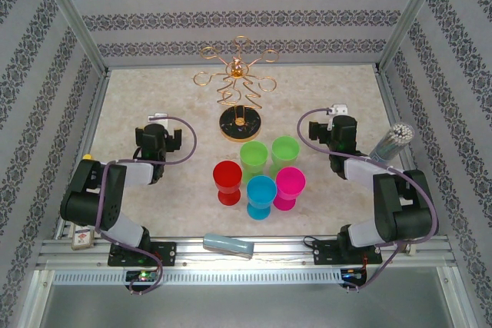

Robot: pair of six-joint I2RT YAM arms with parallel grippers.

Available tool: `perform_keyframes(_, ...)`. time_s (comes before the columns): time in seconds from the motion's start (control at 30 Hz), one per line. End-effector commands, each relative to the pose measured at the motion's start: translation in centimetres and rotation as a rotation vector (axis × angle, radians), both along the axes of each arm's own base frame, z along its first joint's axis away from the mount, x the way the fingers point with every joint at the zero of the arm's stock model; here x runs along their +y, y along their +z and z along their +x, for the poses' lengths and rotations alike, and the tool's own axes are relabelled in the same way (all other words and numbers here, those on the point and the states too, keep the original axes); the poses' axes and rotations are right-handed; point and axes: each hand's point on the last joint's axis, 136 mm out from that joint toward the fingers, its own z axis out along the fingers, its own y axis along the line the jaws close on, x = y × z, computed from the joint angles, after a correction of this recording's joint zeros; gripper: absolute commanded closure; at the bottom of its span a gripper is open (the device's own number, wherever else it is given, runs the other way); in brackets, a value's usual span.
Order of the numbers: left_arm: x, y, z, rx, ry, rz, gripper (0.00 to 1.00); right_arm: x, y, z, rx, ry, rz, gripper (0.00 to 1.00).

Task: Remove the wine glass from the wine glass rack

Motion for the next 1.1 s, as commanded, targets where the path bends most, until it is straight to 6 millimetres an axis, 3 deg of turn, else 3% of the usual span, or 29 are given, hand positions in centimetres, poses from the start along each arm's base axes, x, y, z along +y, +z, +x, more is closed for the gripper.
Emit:
perform_keyframes(0.0,0.3,1.4,0.8,-0.078,-0.014,-0.052,0.00,-0.4,0.0,0.6,-0.051,0.001,-0.012,0.02)
perform_keyframes(0.37,-0.2,1.0,-0.4,-0.190,-0.093,-0.102,0.00,-1.3,0.1,0.0,-0.090,0.003,0.066,0.02)
perform_keyframes(0.6,-0.1,0.8,-0.3,-0.168,-0.082,-0.110,0.00,-0.9,-0.3,-0.6,-0.174,0.044,0.081,0.02)
perform_keyframes(0.97,0.1,0.7,-0.3,-0.161,-0.075,-0.117,0.00,-0.7,-0.5,-0.7,-0.150,0.045,0.067,0.02)
perform_keyframes(1.07,1.0,0.8,-0.5,-0.174,-0.017,-0.110,0.00,-0.7,-0.5,-0.7,-0.150,0.044,0.068,0.02)
